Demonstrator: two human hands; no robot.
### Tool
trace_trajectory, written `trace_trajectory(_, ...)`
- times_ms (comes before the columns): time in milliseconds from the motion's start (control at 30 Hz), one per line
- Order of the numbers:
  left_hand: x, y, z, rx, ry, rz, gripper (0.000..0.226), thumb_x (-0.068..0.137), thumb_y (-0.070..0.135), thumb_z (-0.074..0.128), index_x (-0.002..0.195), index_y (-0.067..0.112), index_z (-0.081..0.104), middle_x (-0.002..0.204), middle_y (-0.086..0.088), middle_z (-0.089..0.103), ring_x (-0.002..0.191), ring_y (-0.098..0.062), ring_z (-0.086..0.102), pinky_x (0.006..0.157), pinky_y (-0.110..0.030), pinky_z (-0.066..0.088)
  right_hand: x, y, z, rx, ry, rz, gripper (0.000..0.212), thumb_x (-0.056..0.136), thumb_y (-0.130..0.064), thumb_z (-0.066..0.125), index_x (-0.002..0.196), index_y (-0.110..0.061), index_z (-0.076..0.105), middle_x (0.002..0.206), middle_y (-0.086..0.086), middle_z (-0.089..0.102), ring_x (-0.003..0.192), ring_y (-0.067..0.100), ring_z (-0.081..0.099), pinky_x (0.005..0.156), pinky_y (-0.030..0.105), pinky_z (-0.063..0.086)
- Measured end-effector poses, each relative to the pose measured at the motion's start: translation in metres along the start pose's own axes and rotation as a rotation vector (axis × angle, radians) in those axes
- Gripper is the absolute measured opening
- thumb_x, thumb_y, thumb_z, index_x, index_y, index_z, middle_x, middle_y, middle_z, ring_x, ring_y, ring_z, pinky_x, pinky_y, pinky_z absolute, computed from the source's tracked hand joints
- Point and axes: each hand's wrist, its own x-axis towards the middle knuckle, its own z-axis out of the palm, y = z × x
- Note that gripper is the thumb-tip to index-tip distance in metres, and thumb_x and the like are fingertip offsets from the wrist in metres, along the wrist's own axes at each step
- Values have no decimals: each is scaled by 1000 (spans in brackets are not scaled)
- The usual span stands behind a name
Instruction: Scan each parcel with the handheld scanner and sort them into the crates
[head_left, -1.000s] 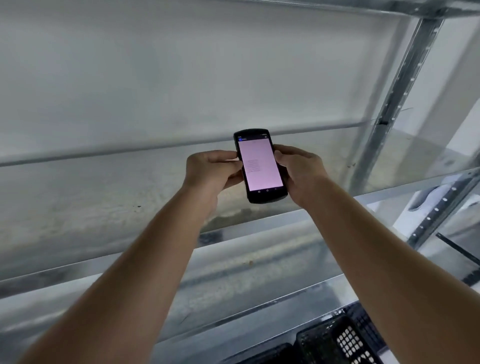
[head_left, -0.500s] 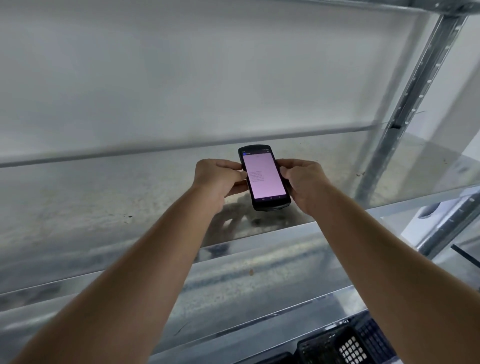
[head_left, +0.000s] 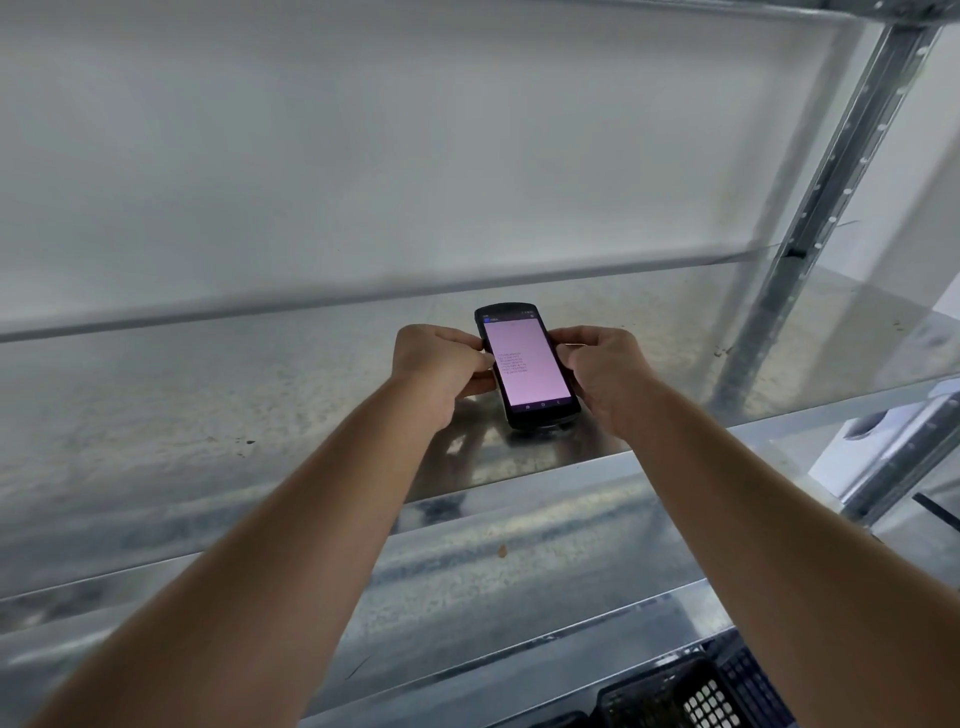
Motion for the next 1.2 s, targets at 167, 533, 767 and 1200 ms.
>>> trace_trajectory(167,7,-3,2,37,31,-23,22,81,-18,78,84,2,73,94,-24,77,84,-41,78,81,-50,66,1,0,-1,-31,-22,-7,24,106,-2,56,102,-12,77,100,13,80,97,34,78,81,43,66)
trace_trajectory(533,14,-3,9,31,41,-76,21,81,-24,74,85,-5,69,86,-25,76,78,-39,79,82,-48,66,14,1,2,-204,-46,-52,28,105,-4,52,105,0,79,108,25,77,89,30,71,82,40,60)
trace_trajectory(767,20,-9,9,61,106,-79,22,73,-21,82,84,-4,74,83,-24,78,74,-40,79,82,-47,66,22,3,6,-271,-61,-65,26,96,-9,56,92,15,66,93,0,43,79,21,42,70,36,34)
trace_trajectory(1200,0,-19,13,157,192,182,18,94,11,59,82,14,72,80,-12,78,72,-31,79,71,-49,68,-20,-12,-1,-218,31,-115,35,99,-28,58,69,-11,53,66,16,47,62,34,42,67,41,40)
